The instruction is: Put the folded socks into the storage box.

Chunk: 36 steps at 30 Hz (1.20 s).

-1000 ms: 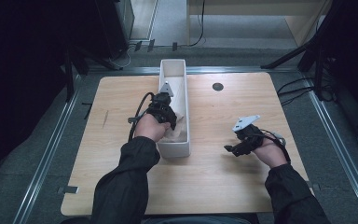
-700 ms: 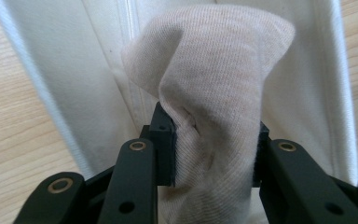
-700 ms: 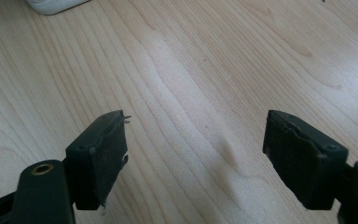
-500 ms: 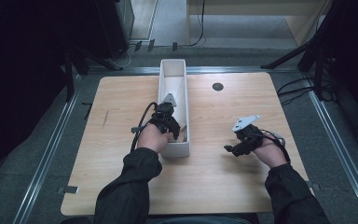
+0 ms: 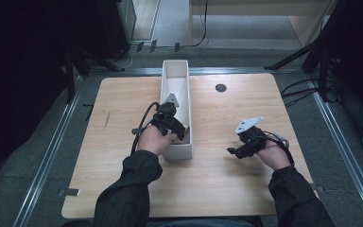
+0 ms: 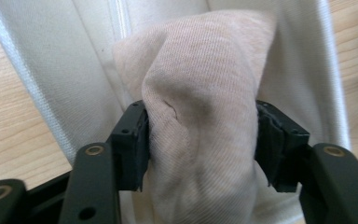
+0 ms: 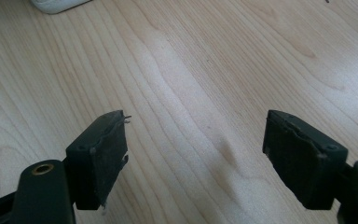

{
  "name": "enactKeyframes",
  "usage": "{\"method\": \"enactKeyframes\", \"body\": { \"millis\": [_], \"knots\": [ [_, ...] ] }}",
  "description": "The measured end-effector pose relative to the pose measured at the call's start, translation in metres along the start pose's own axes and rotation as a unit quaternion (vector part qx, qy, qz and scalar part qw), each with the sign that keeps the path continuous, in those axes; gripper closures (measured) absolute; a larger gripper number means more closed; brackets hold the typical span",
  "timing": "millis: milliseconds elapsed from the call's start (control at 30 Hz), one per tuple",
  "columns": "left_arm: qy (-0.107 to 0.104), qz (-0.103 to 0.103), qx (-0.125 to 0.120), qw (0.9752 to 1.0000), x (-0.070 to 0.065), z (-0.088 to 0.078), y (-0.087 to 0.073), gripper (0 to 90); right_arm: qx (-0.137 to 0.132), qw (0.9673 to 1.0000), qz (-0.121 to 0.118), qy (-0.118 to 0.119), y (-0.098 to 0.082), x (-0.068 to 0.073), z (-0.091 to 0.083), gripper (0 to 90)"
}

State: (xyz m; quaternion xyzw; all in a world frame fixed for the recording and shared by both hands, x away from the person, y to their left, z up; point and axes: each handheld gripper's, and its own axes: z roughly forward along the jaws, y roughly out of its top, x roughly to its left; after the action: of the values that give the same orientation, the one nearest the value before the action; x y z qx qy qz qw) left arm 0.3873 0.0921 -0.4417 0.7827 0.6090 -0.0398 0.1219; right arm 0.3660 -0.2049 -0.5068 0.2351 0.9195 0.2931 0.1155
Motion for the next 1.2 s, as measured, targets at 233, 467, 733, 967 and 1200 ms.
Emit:
{"method": "enactKeyframes", "body": {
  "millis": [233,467,733,967,1200],
  "knots": [
    [-0.003,0.009,-0.014,0.9999,-0.002,-0.009,-0.002,33.8,0.002,1.0000,-0.001,0.000,0.000,0.000,0.000,21.9],
    [-0.023,0.023,-0.034,0.9989,-0.004,-0.013,0.004,57.4,0.000,1.0000,0.000,0.002,0.000,0.001,0.000,22.0],
    [-0.024,0.017,-0.055,0.9980,-0.007,-0.003,0.010,73.6,0.001,1.0000,-0.001,0.006,0.000,0.001,0.000,22.6],
    [-0.036,0.012,-0.058,0.9976,-0.008,0.011,0.017,79.5,0.003,1.0000,-0.002,0.003,-0.001,0.001,0.000,22.6],
    [-0.030,-0.006,-0.049,0.9983,-0.003,0.029,0.022,75.2,0.004,1.0000,-0.003,0.002,0.000,0.001,0.001,22.5]
  ]
}}
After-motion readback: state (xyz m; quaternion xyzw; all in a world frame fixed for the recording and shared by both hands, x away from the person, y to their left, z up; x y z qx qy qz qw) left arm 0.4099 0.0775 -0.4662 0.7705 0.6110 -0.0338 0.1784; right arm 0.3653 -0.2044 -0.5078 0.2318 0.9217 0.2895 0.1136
